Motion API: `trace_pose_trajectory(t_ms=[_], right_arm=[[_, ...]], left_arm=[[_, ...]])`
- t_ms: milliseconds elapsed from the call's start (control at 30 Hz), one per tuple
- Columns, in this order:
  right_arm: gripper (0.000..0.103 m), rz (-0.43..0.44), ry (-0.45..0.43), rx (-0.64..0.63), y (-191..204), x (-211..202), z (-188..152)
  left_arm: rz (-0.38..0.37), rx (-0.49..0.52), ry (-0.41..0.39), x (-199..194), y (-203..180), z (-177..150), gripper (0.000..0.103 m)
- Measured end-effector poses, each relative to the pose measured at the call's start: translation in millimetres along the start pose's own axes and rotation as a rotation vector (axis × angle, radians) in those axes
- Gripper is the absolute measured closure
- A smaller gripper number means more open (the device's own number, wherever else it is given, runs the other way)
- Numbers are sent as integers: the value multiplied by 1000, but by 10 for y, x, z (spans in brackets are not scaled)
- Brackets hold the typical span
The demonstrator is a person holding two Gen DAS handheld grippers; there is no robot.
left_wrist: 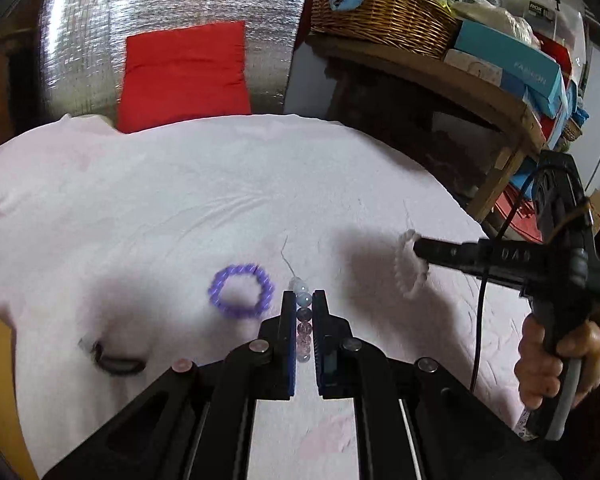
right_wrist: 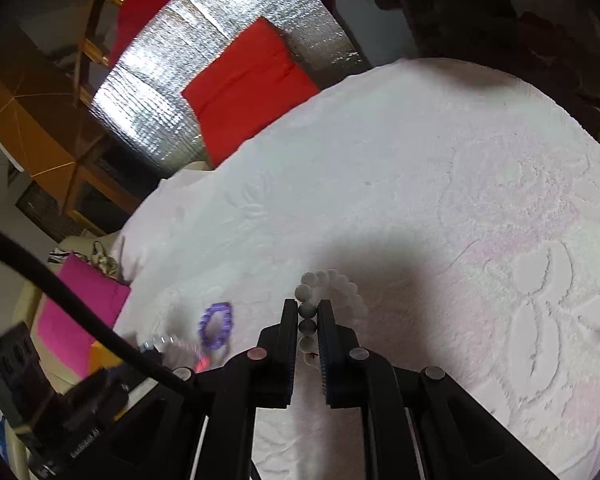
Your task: Organize jewelry
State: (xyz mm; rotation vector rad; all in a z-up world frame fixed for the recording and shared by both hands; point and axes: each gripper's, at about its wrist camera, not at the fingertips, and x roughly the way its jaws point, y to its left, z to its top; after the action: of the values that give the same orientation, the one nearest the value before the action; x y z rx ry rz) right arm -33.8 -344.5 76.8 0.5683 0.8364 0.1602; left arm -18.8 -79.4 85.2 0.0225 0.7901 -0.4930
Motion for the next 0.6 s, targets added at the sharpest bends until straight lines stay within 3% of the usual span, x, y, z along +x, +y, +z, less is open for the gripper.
trace_pose_trajectory(t_ms=[167,333,600], right_arm=[[92,65,8,-12,245,-27,-83],[92,105,45,-43,484,74,-217],[92,158,57,-105,973,175,-382]], left_arm=[[63,-41,1,-290,202,-247,95],[81,-92,18,-462,384,-474,95],[111,-157,-65,-885,631,-554,95]])
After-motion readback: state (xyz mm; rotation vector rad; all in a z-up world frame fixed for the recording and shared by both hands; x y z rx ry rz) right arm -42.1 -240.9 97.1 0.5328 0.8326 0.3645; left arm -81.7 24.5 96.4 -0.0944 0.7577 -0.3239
